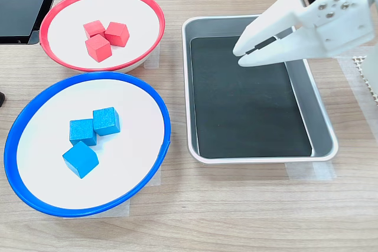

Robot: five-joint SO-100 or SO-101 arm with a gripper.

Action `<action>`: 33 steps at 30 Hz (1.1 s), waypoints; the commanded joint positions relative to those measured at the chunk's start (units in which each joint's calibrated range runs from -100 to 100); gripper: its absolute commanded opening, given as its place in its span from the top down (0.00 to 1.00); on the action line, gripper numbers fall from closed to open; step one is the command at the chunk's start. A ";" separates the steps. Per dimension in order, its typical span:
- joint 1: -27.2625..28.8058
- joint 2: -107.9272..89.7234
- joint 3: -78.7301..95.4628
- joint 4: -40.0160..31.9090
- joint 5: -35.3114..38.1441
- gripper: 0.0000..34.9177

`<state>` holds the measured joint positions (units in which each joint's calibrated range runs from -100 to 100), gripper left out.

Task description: Relocate any misplaced blocks to their matching dishes.

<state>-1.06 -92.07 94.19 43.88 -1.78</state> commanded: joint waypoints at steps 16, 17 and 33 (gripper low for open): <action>0.83 -6.90 4.72 7.50 -1.07 0.99; 0.83 -6.90 4.72 7.50 -1.07 0.99; 0.92 -6.90 4.72 7.50 -1.12 0.99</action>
<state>-0.35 -98.98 99.18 51.22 -2.71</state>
